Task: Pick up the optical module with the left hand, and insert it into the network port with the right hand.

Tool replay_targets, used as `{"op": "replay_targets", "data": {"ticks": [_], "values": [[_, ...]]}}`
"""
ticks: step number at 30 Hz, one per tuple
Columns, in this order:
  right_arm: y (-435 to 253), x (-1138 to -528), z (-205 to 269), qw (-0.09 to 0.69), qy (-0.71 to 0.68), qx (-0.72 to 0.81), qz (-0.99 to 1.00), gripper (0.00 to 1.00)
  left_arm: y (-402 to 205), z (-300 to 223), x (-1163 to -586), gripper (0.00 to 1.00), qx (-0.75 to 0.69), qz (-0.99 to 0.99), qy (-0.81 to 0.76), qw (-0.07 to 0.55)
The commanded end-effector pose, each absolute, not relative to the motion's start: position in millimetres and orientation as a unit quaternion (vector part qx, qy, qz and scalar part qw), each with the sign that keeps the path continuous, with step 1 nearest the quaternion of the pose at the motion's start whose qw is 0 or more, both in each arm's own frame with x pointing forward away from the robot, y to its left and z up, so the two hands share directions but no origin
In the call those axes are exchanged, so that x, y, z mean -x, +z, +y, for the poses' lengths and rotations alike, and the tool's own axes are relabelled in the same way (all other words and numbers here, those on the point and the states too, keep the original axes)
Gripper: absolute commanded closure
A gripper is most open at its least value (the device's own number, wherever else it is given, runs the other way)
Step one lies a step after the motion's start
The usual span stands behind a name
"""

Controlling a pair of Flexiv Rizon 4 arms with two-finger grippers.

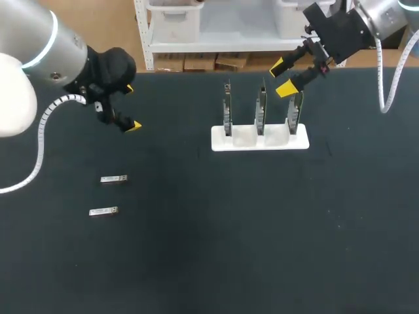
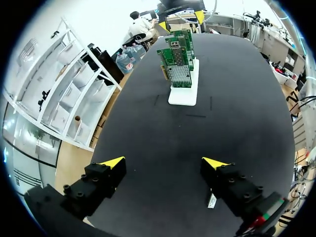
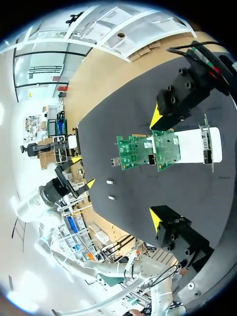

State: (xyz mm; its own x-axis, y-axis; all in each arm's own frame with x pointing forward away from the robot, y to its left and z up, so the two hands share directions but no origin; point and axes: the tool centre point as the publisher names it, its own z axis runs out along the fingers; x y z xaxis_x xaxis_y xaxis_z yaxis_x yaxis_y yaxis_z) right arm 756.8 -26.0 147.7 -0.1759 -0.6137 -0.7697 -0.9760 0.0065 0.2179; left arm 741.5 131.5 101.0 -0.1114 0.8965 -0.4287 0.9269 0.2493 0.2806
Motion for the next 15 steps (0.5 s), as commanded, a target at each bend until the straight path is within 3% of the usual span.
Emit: {"op": "replay_targets", "data": {"ticks": [1,5,10,15], "values": [[148,-758,-26,0.239,0.378,0.596,0.667,0.0,102,124,-737,0.0,-0.629,0.729,-0.008,0.272],[148,-758,-26,0.239,0.378,0.596,0.667,0.0,94,126,-727,0.0,-0.658,0.709,0.052,0.248],[148,-758,-26,0.239,0.378,0.596,0.667,0.0,71,165,-723,0.0,-0.632,0.75,0.061,0.186],[148,-758,-26,0.239,0.378,0.596,0.667,0.0,68,190,-719,0.0,-0.608,0.775,0.061,0.162]]}}
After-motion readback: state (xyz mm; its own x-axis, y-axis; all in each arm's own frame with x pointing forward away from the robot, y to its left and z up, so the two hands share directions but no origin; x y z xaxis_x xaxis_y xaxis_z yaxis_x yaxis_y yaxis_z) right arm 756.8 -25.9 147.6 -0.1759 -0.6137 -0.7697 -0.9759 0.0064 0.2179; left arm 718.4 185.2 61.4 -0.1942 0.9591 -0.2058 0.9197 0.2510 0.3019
